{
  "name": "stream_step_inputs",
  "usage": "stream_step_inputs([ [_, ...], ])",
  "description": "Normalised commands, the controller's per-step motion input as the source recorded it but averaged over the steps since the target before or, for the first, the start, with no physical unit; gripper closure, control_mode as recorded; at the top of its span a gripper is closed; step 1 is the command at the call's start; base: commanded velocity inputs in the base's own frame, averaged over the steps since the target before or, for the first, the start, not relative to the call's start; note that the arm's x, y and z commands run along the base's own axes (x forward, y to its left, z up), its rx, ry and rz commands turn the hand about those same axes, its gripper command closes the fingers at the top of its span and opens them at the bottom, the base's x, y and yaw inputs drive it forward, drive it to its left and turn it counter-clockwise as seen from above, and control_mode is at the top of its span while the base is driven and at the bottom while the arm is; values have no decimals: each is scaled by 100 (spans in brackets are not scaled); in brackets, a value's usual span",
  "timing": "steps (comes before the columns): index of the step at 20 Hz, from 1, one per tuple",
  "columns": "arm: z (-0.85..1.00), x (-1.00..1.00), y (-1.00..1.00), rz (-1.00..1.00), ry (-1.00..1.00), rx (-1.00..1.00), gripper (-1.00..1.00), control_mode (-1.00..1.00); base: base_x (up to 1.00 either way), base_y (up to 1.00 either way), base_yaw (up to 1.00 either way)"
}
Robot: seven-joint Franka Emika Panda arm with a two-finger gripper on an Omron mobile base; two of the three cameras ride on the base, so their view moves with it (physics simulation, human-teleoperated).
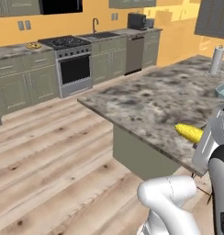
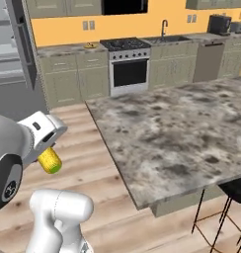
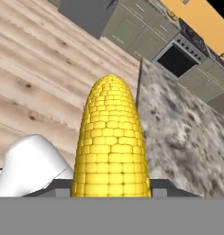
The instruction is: Place the cold items (eggplant and corn) from the fridge in one tupperware on the dining counter. Place the warm items (kebab skewer and hot dog) in the stove area in another tupperware.
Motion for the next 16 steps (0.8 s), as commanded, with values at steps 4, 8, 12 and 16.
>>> stream_step_inputs([
  [4, 0, 0, 0, 0, 0, 0, 100, 100, -57, -100, 0],
  [8, 0, 0, 0, 0, 0, 0, 100, 100, -14, -100, 0],
  [12, 0, 0, 0, 0, 0, 0, 100, 100, 20, -100, 0],
  [16, 0, 0, 0, 0, 0, 0, 100, 100, 47, -100, 0],
])
